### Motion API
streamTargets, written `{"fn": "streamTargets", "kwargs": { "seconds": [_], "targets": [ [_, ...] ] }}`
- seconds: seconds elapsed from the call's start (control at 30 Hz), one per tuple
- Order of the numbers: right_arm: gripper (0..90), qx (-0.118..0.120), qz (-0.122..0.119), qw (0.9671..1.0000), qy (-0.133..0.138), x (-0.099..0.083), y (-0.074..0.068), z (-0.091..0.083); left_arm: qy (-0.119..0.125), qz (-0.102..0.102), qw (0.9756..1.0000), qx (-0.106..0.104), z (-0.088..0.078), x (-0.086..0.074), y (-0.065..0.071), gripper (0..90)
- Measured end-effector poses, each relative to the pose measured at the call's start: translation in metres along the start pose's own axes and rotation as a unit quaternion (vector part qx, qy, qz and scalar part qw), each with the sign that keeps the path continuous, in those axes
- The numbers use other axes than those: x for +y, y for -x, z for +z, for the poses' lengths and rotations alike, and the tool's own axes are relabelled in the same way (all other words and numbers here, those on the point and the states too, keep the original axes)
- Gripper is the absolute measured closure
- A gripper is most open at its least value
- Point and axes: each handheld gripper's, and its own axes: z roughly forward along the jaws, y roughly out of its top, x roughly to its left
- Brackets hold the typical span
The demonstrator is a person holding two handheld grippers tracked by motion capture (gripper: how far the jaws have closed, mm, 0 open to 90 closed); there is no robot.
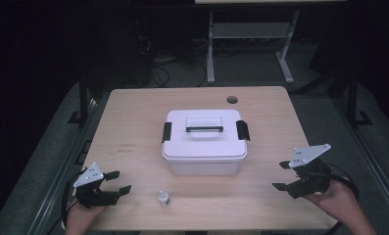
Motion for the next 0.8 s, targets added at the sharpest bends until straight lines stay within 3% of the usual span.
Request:
{"fn": "streamTargets", "kwargs": {
  "seconds": [0.17, 0.53, 0.8],
  "targets": [
    [29.5, 0.004, -0.01, 0.9999, -0.008, 0.004, 0.002, -0.003, 0.001, 0.0, 1.0, -0.001, 0.0, 0.0, 0.0, 25.7],
    [30.2, 0.021, -0.062, 0.9969, -0.044, 0.042, 0.016, -0.017, 0.006, -0.003, 1.0, -0.006, -0.001, 0.0, -0.001, 25.7],
    [30.5, 0.021, -0.081, 0.9946, -0.062, 0.068, 0.023, -0.022, 0.004, -0.003, 0.9999, -0.01, 0.0, -0.001, -0.001, 25.6]
  ]
}}
